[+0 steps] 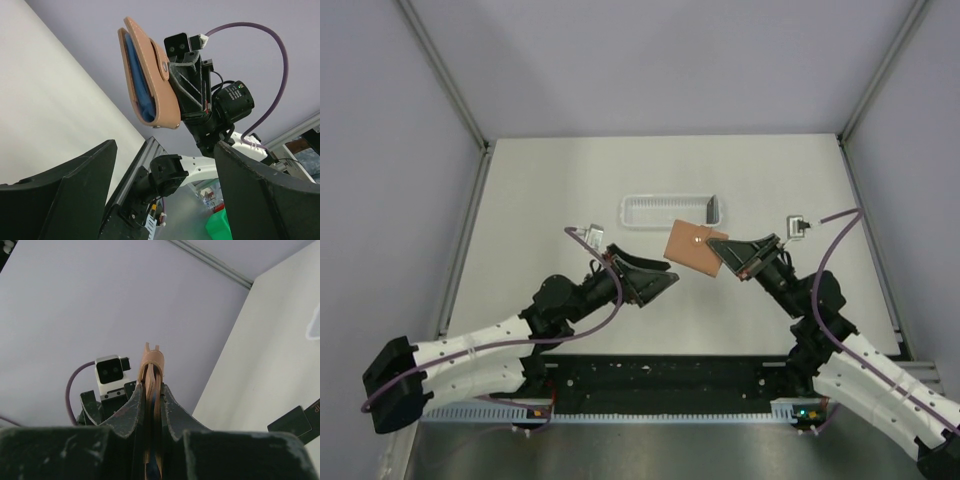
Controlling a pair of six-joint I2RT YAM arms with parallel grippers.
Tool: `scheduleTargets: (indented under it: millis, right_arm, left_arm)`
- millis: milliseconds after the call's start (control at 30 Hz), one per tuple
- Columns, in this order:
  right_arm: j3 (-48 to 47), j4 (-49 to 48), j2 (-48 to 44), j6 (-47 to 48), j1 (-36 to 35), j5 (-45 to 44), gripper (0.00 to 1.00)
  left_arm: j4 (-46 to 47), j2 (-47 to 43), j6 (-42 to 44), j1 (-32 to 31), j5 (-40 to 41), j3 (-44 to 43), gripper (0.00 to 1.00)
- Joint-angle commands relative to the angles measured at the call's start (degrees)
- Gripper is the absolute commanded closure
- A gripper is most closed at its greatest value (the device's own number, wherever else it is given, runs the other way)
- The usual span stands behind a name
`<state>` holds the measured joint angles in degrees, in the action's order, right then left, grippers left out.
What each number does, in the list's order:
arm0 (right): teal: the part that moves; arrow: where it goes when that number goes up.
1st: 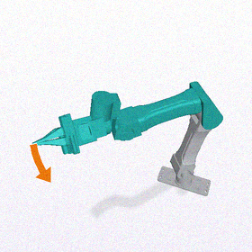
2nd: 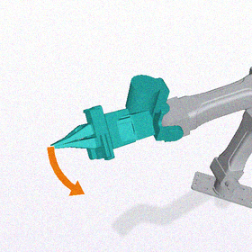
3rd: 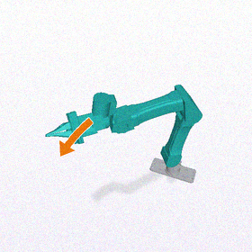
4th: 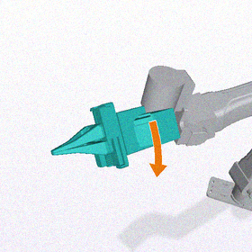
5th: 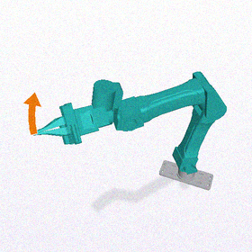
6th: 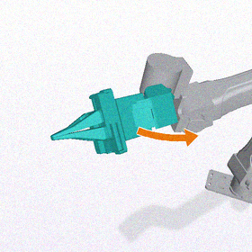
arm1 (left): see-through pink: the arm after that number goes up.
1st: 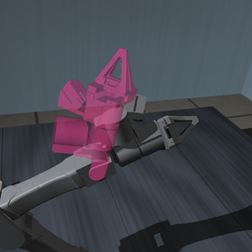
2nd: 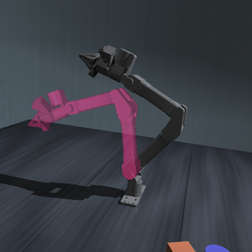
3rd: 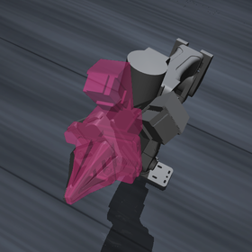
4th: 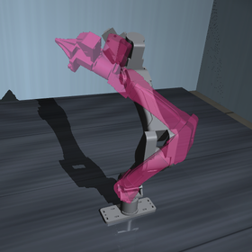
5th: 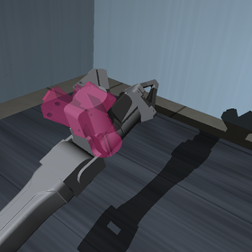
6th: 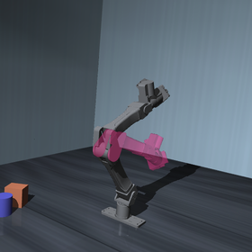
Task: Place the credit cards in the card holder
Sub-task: Open the card holder at the center of the board.
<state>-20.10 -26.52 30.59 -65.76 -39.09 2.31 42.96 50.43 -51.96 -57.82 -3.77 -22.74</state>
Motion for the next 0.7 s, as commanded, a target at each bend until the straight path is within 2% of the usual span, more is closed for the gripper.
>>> scheduleTargets:
  millis: [0,200,300,433,600,633,667]
  right_arm:
    - [0.50,-3.89,-1.23,-0.69,0.16,2.26,1.00]
    - [0.50,-2.66,-1.85,-0.69,-0.02,3.85,1.00]
    - [1.02,-2.92,-2.29,-0.69,-0.20,3.85,1.00]
    - [1.11,-1.69,-2.64,-0.34,-0.37,4.28,1.00]
    - [0.59,1.11,-3.52,1.59,-0.46,6.91,0.99]
    - [-0.11,2.52,-3.78,2.90,-0.46,8.40,0.87]
    - [-0.99,5.23,-4.22,4.57,-0.46,9.63,0.70]
  left_arm:
    - [5.03,1.33,0.99,0.17,-0.19,-3.36,0.16]
    - [6.96,4.67,1.43,0.17,0.52,-4.94,0.25]
    - [8.02,6.34,1.78,0.17,-0.44,-6.17,0.44]
    - [8.37,7.22,1.69,0.17,-0.10,-6.61,0.74]
    - [6.27,6.61,2.65,0.25,1.48,-7.05,1.00]
    - [5.13,6.35,3.18,0.34,1.49,-7.31,1.00]
    - [3.12,5.91,4.14,0.43,1.40,-7.84,1.00]
